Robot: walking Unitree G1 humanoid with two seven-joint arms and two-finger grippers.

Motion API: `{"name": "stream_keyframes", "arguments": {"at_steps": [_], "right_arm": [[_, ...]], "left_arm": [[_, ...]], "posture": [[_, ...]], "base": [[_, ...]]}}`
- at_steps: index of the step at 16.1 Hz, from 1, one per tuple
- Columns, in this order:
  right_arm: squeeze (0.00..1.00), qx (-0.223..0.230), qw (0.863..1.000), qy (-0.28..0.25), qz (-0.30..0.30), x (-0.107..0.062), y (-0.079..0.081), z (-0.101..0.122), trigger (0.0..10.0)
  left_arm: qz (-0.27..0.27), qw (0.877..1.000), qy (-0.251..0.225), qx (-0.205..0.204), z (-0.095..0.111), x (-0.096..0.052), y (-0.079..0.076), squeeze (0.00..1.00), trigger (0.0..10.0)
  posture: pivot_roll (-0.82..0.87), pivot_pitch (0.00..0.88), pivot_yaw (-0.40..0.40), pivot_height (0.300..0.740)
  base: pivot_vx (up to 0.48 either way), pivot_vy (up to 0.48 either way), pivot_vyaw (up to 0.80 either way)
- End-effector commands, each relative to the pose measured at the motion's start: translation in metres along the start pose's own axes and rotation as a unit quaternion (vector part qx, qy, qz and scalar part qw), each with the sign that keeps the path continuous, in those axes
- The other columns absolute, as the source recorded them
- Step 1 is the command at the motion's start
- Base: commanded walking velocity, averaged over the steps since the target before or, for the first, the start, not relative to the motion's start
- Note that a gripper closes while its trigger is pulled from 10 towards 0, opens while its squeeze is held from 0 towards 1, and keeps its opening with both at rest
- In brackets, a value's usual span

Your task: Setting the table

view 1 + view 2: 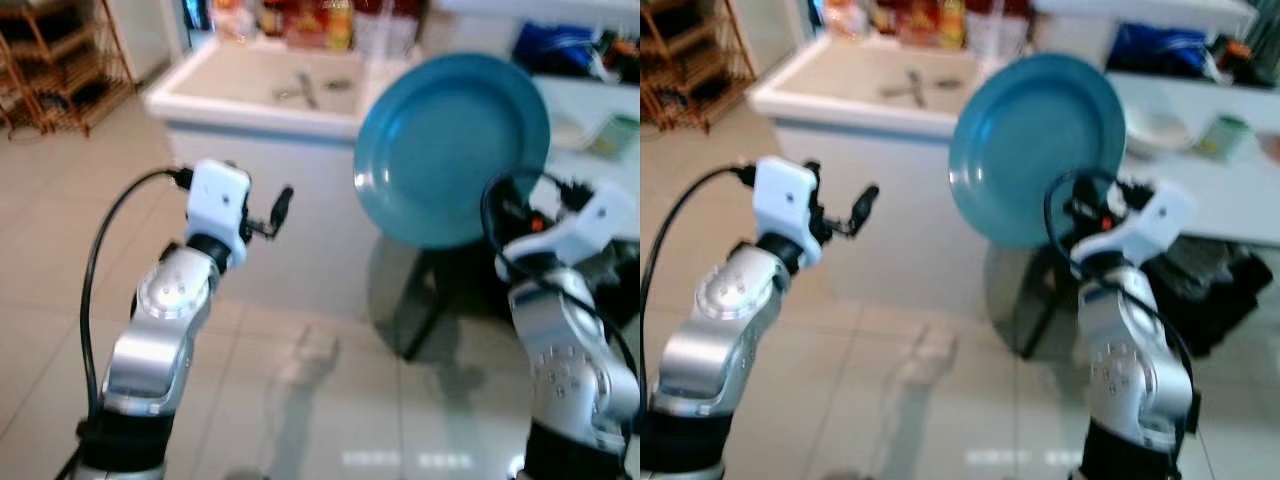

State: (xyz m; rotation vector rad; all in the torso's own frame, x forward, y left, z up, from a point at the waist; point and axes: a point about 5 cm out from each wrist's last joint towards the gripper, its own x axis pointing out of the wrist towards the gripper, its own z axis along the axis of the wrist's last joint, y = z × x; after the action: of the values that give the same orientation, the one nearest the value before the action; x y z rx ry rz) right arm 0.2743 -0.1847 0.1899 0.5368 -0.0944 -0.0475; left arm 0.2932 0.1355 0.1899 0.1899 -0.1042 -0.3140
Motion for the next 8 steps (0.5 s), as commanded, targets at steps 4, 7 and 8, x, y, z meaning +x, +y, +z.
{"name": "stream_keyframes", "arguments": {"at_steps": [4, 7, 8], "right_arm": [[0.0, -0.019, 1.0, -0.004, -0.012, 0.001, -0.0066, 0.0066, 10.0], [0.0, -0.026, 0.999, 0.018, -0.02, 0.0023, -0.0085, 0.0025, 10.0], [0.0, -0.017, 0.999, 0.021, -0.024, 0.0028, -0.0097, 0.0015, 10.0]], "left_arm": [[-0.011, 1.0, -0.012, -0.004, 0.0046, 0.0035, -0.0075, 0.0, 10.0], [-0.008, 1.0, -0.013, -0.006, 0.0045, 0.0042, -0.0073, 0.0, 10.0], [-0.007, 1.0, -0.013, -0.006, 0.0044, 0.0042, -0.0079, 0.0, 10.0]], "posture": [[0.07, 0.0, -0.022, 0.74], [0.06, 0.002, -0.023, 0.74], [0.06, 0.004, -0.024, 0.74]], "base": [[0.0, -0.48, 0.0], [0.0, -0.48, 0.0], [0.0, -0.48, 0.0]]}}
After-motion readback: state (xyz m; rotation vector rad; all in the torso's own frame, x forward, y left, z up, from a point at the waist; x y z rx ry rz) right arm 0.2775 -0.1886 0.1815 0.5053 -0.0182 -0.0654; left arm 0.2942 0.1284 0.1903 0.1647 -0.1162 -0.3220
